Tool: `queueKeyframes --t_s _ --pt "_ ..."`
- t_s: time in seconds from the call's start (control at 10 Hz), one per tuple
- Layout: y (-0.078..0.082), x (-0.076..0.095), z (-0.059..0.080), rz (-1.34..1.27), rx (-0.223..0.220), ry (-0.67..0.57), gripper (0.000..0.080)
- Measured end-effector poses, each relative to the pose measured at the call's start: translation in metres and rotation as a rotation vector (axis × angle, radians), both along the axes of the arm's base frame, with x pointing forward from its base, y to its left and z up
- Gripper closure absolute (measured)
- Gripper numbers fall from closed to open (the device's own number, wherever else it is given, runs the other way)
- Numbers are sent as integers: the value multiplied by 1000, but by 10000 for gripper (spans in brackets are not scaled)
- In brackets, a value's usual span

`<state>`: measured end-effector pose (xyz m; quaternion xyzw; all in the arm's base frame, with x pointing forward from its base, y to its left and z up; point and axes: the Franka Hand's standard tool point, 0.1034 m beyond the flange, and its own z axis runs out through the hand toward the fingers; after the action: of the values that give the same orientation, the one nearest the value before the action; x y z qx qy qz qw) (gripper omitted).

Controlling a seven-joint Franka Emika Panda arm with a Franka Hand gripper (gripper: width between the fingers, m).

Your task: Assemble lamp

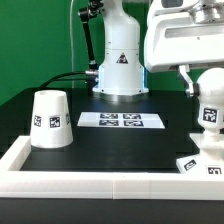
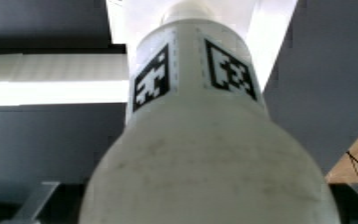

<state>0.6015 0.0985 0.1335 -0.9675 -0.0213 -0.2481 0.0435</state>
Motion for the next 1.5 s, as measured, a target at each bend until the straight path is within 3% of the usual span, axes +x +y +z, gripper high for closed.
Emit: queueKeyframes --t_s 0.3,0.6,0.8,1.1,1.5 --pt "4 -4 -12 6 -4 3 220" --pt "3 -6 -13 3 -12 -55 220" --pt "3 -6 -13 2 -12 -55 123" --pt "3 -6 -13 2 -12 -54 104" --pt "1 -13 8 5 -6 -28 100"
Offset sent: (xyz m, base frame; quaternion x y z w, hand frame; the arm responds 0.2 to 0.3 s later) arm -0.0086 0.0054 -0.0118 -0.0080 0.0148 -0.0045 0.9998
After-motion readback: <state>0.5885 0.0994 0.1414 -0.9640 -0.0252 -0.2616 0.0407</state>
